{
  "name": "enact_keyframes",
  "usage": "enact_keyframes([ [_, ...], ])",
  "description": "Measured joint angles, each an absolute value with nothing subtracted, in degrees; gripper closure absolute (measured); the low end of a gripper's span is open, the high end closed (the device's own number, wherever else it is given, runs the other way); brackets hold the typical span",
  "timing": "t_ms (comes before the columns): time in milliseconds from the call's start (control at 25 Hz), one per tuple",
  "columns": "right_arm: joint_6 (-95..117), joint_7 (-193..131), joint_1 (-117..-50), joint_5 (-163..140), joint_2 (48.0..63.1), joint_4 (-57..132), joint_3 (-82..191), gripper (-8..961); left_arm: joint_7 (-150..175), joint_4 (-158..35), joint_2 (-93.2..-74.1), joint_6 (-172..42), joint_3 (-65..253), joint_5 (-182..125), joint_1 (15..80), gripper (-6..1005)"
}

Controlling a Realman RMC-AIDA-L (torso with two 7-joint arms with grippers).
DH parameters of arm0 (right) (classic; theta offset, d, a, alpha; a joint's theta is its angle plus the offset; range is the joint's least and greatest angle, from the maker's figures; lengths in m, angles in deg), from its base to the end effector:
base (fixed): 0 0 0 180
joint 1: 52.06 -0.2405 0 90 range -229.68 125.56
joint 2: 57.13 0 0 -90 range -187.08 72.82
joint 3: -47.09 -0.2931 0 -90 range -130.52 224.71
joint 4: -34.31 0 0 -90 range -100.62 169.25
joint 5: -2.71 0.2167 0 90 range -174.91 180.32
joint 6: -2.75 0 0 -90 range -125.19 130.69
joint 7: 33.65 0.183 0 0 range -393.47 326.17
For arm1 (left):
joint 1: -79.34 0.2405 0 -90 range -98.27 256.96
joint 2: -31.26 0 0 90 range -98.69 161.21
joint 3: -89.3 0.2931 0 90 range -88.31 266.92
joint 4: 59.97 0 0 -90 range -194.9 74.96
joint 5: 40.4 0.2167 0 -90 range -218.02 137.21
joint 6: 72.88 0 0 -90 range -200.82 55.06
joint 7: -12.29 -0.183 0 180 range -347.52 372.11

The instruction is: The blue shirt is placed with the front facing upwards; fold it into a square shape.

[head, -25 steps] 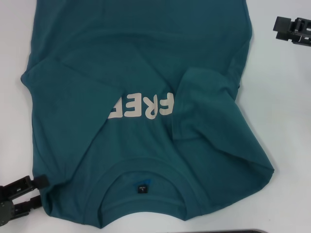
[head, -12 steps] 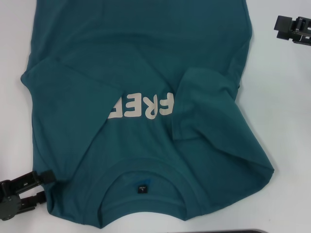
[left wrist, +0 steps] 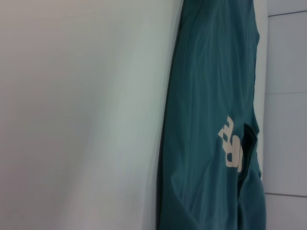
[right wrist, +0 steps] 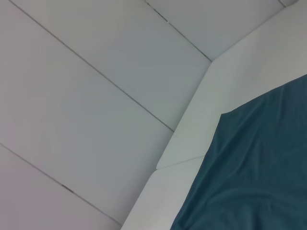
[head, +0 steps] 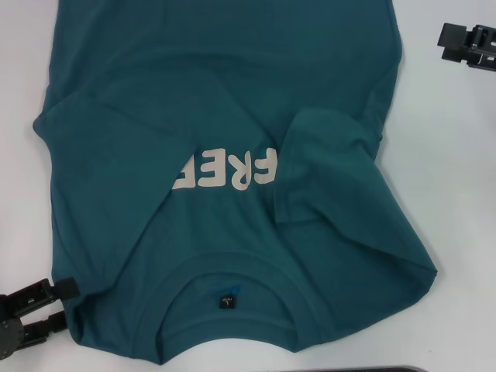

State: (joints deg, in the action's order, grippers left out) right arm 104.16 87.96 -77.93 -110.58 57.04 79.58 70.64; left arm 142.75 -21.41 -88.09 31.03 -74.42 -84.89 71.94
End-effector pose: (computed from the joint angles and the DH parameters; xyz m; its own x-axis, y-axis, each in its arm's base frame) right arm 0.3089 0.3524 0.0533 0.2270 -0.7238 -0.6517 -0.8645 -0.4578 0.2074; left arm -0.4097 0.1761 -0.0313 -0.3400 0.8796 0.3327 0.9027 0.2060 0.3778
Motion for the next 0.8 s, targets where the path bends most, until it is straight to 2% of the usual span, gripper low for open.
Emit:
enact_keyframes([
  [800,104.12,88.08,-78.32,-110.53,57.04,79.58,70.03,44,143.36,-21.90,-88.63,30.47,-73.10,-84.58,68.79,66],
])
